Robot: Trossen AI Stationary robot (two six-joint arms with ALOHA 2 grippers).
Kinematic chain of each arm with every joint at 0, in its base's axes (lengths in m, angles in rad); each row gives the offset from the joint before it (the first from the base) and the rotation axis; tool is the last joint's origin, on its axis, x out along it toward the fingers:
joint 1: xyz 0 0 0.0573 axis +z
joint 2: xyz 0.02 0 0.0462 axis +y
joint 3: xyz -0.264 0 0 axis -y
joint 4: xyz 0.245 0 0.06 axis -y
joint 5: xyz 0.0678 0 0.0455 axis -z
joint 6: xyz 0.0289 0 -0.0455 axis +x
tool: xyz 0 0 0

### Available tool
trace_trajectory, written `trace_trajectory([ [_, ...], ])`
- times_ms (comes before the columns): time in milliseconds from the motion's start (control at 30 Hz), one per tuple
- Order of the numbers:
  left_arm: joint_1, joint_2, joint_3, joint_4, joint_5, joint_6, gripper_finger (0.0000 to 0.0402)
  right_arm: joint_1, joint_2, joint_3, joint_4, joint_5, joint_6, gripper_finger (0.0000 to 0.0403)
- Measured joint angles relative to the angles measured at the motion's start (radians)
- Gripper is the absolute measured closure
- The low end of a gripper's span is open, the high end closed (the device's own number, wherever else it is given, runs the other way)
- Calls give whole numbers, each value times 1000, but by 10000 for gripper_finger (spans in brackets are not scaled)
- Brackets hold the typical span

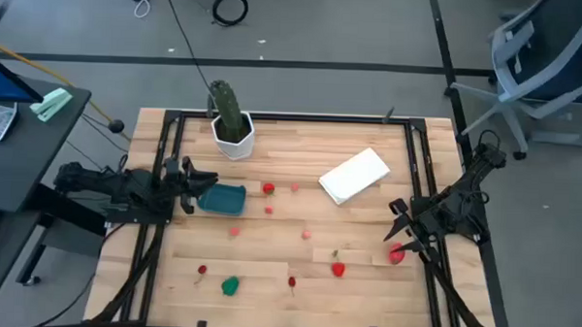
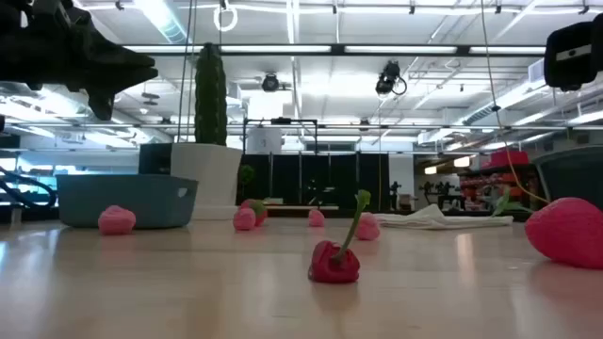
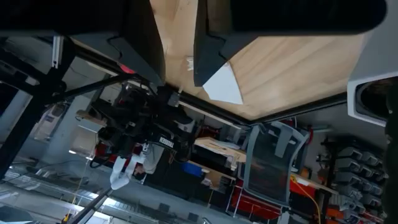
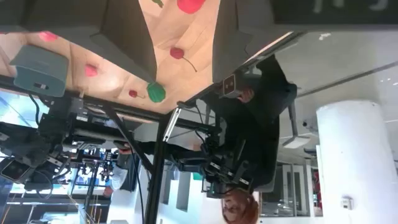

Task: Pick and placing Produce into tupperware

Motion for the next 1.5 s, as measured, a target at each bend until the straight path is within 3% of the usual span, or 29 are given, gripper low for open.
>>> trace_trajectory([
  [1500,0,0,0,0,0,0,321,0,0,0,0,0,0,238],
])
